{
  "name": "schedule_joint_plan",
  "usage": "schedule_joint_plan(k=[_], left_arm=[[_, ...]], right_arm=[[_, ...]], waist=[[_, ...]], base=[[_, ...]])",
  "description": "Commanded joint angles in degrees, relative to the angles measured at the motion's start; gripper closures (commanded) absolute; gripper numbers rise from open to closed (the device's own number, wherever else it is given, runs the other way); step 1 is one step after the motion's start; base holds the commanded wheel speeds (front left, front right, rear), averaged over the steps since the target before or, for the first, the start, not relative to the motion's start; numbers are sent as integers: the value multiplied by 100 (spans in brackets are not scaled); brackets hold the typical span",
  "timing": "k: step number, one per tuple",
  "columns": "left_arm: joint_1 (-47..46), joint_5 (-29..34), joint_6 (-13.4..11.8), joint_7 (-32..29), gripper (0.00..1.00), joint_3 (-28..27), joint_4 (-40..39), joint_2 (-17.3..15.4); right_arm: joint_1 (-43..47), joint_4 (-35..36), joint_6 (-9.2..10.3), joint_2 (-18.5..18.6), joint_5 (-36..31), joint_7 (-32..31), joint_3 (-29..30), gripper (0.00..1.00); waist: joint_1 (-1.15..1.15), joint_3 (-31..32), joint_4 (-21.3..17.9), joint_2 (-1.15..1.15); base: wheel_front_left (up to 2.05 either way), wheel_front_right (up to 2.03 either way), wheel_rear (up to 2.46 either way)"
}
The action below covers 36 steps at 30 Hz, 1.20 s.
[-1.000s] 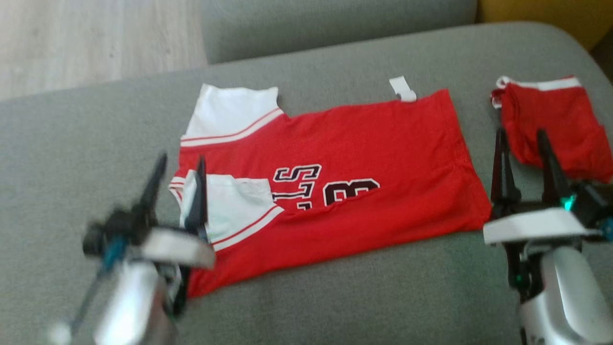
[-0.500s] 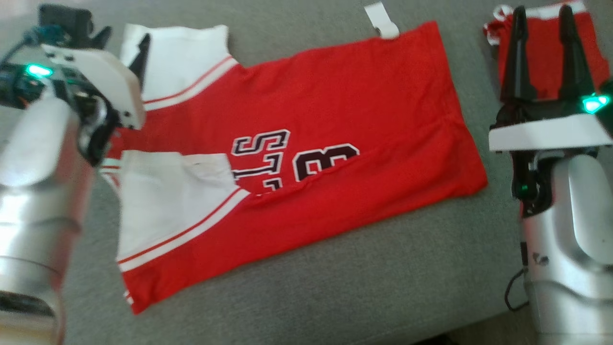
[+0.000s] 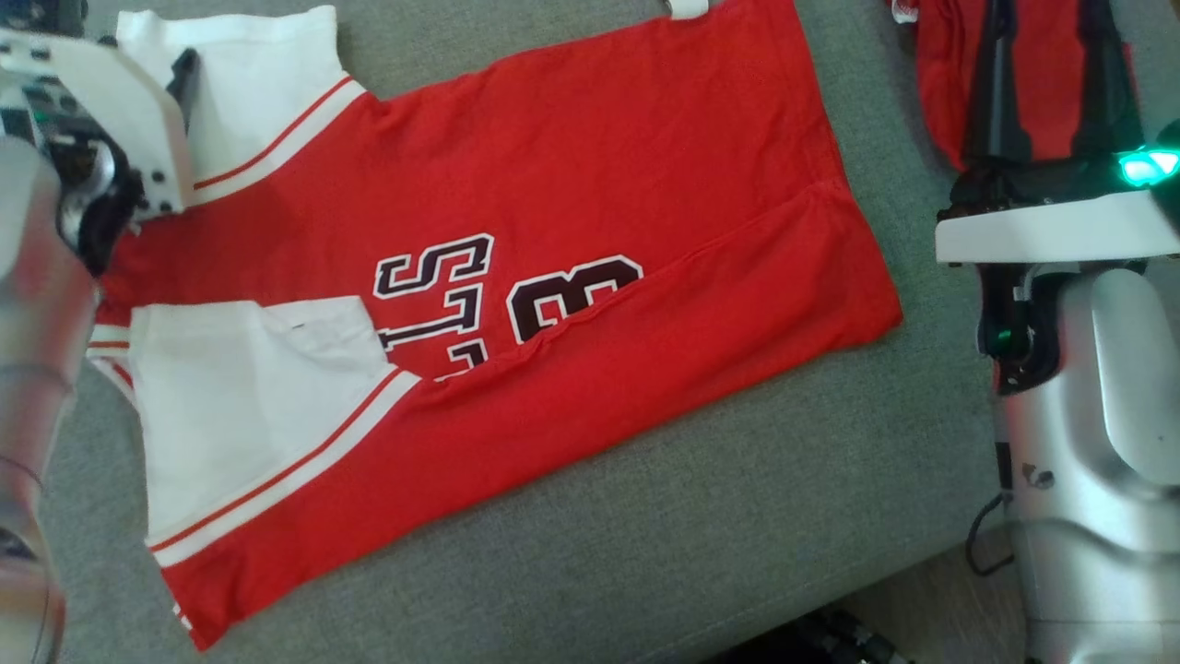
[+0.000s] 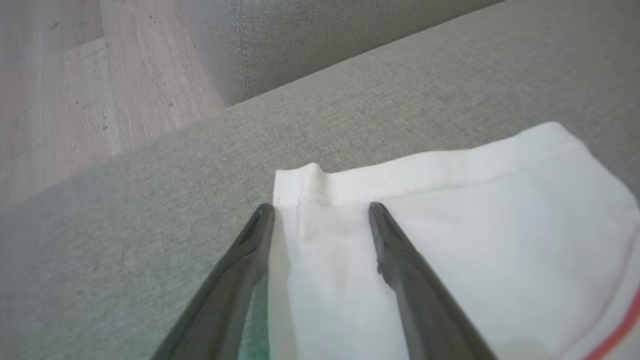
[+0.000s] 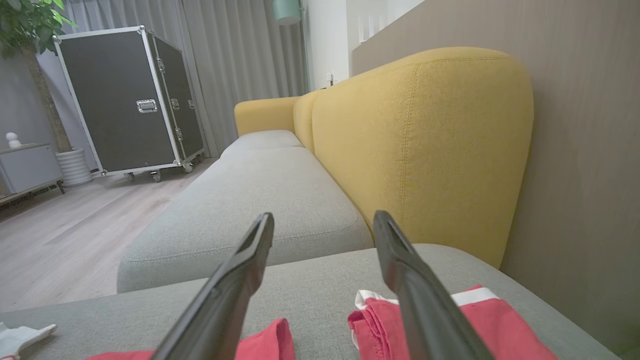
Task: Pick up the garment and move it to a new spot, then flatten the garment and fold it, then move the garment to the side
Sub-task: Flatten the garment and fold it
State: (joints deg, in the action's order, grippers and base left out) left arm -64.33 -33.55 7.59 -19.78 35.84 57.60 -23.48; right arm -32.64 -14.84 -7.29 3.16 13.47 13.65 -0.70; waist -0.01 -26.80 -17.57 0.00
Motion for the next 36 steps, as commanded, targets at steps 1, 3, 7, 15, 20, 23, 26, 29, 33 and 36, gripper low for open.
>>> schedule_joint_plan(k=[1,3,7,15,20,23,26,29,33,36], left_arm=[[-259,-80,-11,-79,0,-60,-57,-248],[-289,-248,-10,-275,0,68,-25,-235],[-272,-549,-10,-787,100,406,-61,-246],[-301,-1073,-10,-99,100,756,-480,-283],[-361,-1090,-10,952,100,939,-756,-127],[-377,-1108,-10,1429,100,1031,-895,-27],[-368,-1119,-10,1783,100,1123,-1029,86],[-318,-1124,-10,1977,100,1294,-1273,174],[-225,-1106,-10,2030,100,1607,-1687,168],[-193,-1082,-10,2046,100,1779,-1930,149]], right_arm=[[-92,205,-20,-27,9,55,-70,0],[-89,224,-20,-27,-1,61,-26,0],[-88,250,-20,-27,-31,66,46,0],[-167,241,-20,72,-360,-156,76,0],[-296,72,-20,423,-452,-512,-34,0],[-380,-110,-20,727,-441,-752,-235,0],[-451,-321,-20,982,-334,-938,-380,0],[-522,-685,-20,1228,-266,-1210,-515,0],[-686,-1345,-20,1491,-128,-1641,-716,0],[-872,-1906,-20,1666,-30,-2019,-839,0]], waist=[[1,-31,-19,0],[1,-61,-27,0],[1,-82,-12,0],[1,93,305,0],[1,313,658,0],[1,438,923,0],[1,539,1178,0],[1,604,1405,0],[1,630,1651,0],[1,611,1798,0]], base=[[0,0,0],[0,0,0],[0,0,0],[0,0,0],[0,0,0],[0,0,0],[0,0,0],[0,0,0],[0,0,0],[0,0,0]])
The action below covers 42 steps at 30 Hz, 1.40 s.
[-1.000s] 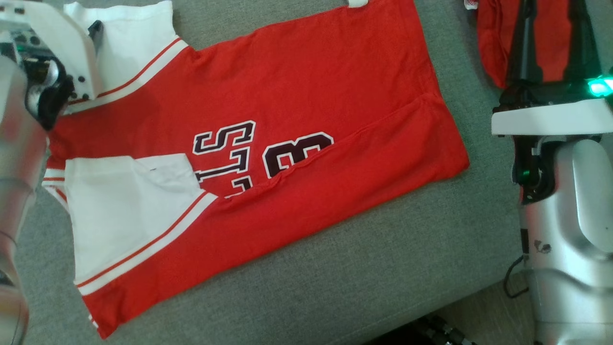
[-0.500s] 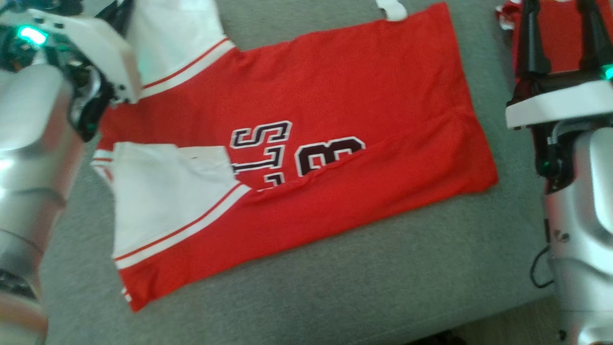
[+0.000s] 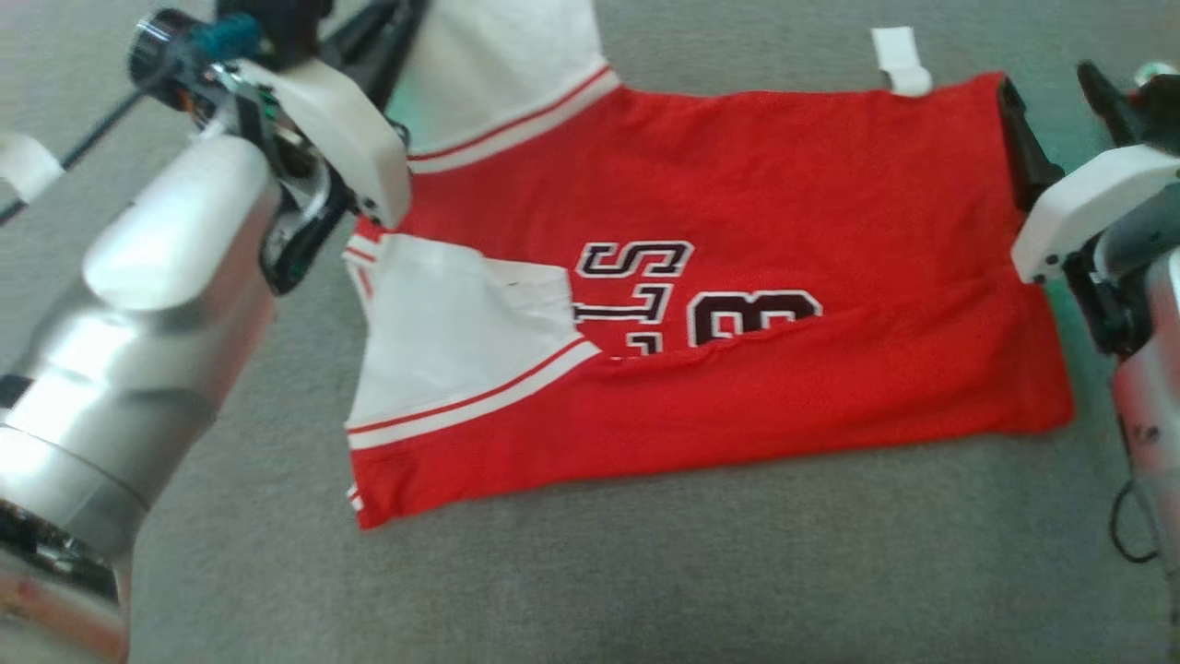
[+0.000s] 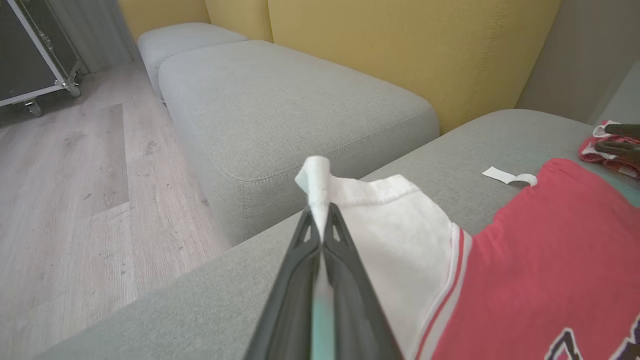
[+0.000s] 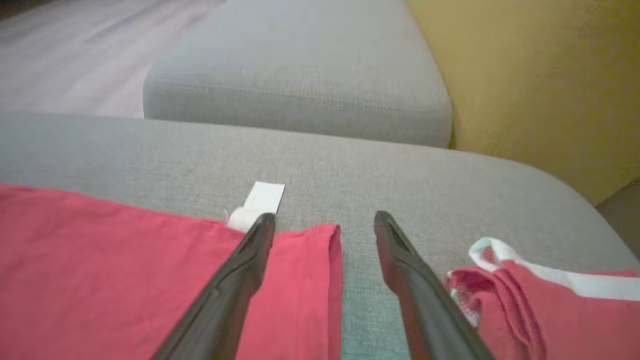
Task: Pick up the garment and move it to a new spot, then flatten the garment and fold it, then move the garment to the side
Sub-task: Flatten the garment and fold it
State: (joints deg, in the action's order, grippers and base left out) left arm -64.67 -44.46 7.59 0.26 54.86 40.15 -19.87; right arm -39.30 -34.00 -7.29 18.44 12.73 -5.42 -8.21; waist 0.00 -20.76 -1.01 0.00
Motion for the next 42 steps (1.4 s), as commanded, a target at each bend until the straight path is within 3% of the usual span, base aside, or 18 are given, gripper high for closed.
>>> schedule_joint_plan(k=[1,10,20,21,22,23,31,34,42], left_arm=[[-145,0,-10,28,100,-68,-263,-205],[-77,16,-10,8,100,254,-628,-114],[-276,29,-10,62,100,281,-577,-12],[-287,22,-10,74,100,280,-556,-1],[-296,15,-10,93,100,275,-531,5],[-298,5,-11,121,100,264,-498,8],[-408,35,-181,399,100,106,80,-208],[-555,29,-222,545,100,-11,340,-329],[-1164,227,-161,833,100,-9,938,-453]], right_arm=[[-277,-178,-20,199,51,-225,-118,0],[-872,-1412,-20,386,-200,-451,-171,0],[-1377,-2144,-20,379,-370,-335,-514,0],[-1419,-2193,-20,377,-365,-334,-593,17],[-1462,-2233,-20,378,-371,-320,-674,95],[-1501,-2273,-20,373,-361,-305,-740,100],[-1874,-2377,-20,227,-60,244,-816,100],[-2042,-2283,-20,163,-41,419,-1122,100],[-2748,-2190,-20,-46,503,876,-1364,100]], waist=[[0,-6,184,0],[0,-229,426,0],[0,-513,534,0],[0,-524,533,0],[0,-528,527,0],[0,-522,515,0],[0,-363,288,0],[0,-361,185,0],[0,-466,-18,0]], base=[[0,0,0],[0,0,0],[0,0,0],[0,0,0],[0,0,0],[0,0,0],[0,0,0],[0,0,0],[0,0,0]])
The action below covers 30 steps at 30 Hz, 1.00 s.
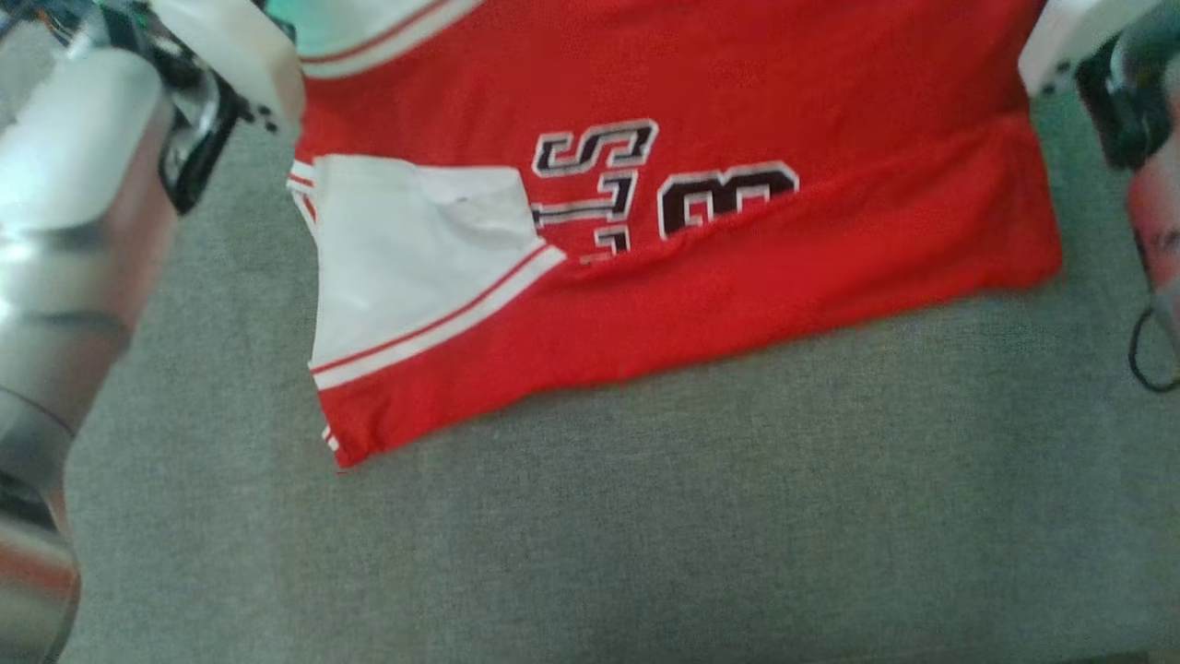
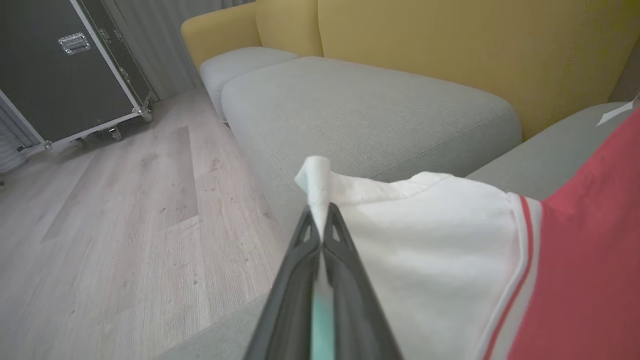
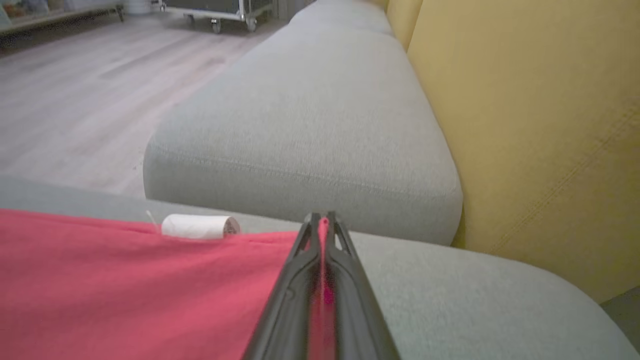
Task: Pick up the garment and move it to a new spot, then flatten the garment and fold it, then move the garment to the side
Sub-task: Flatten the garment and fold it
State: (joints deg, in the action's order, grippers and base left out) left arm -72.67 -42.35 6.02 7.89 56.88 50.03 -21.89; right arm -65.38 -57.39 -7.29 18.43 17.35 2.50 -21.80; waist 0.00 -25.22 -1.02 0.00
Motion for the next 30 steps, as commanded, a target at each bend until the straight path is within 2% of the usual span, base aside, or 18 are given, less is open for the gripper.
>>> schedule_joint_plan(k=[1,10,17,20,21,30], left_arm=[[-446,6,10,130,100,-230,21,-222],[-577,34,79,541,100,-194,457,69],[27,-432,143,344,100,132,195,86],[346,-805,145,56,100,380,-274,-96],[548,-1045,145,-151,100,552,-613,-264],[1172,-1876,146,-1050,100,1120,-1920,-1048]], right_arm=[[-217,126,-20,-69,81,161,-1,100],[-396,-276,-20,-134,143,669,-138,100],[37,-493,-20,-129,549,704,-470,100],[332,-428,-20,-29,782,575,-771,100],[543,-354,-20,81,960,474,-974,100],[1196,8,-20,774,1581,20,-1884,100]], waist=[[0,-27,-22,0],[0,71,54,0],[0,447,167,0],[0,635,222,0],[0,767,250,0],[0,1149,357,0]], base=[[0,0,0],[0,0,0],[0,0,0],[0,0,0],[0,0,0],[0,0,0]])
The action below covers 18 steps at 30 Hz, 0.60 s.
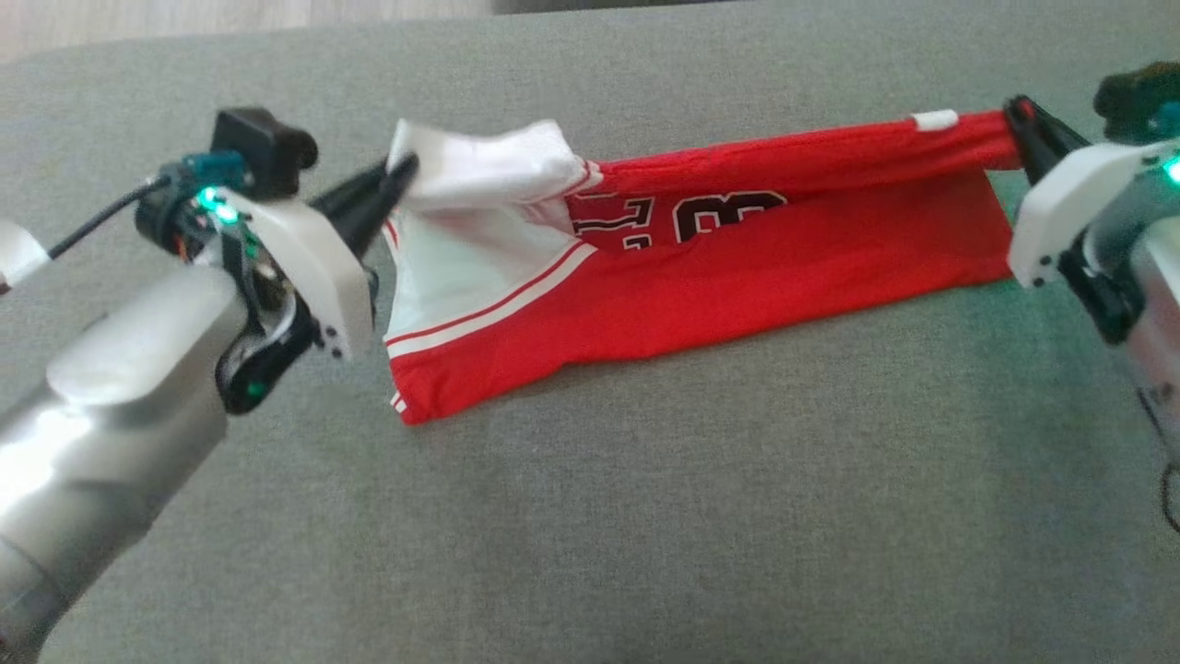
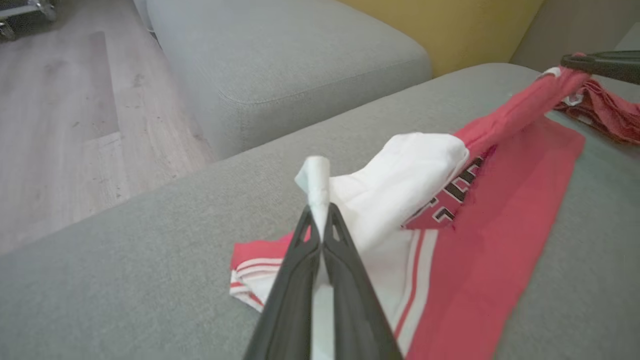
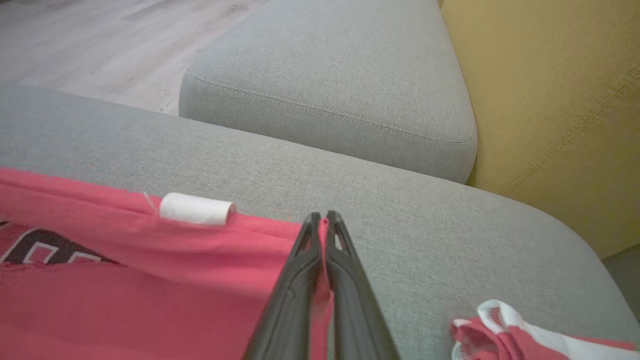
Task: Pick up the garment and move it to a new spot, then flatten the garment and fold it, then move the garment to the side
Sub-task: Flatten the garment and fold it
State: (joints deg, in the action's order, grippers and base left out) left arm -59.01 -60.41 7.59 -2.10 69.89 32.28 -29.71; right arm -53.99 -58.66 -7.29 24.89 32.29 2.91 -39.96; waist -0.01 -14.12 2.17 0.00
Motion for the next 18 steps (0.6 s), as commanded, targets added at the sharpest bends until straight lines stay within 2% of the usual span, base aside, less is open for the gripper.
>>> schedule_joint_plan(k=[1,7,9,18], left_arm=[[-144,-155,-11,-170,100,-132,-274,-346],[112,-483,-10,-866,100,130,-1018,-765],[161,-398,-10,-1033,100,196,-1170,-880],[445,-467,-10,-1630,100,299,-1604,-1059]], right_arm=[[102,160,-20,188,151,-78,-155,100],[225,267,-20,558,413,-452,-682,100],[220,309,-20,684,394,-545,-908,100],[198,486,-20,927,663,-865,-1536,100]], waist=[[1,55,49,0],[1,41,86,0],[1,2,84,0],[1,-94,60,0]], base=[[0,0,0],[0,0,0],[0,0,0],[0,0,0]])
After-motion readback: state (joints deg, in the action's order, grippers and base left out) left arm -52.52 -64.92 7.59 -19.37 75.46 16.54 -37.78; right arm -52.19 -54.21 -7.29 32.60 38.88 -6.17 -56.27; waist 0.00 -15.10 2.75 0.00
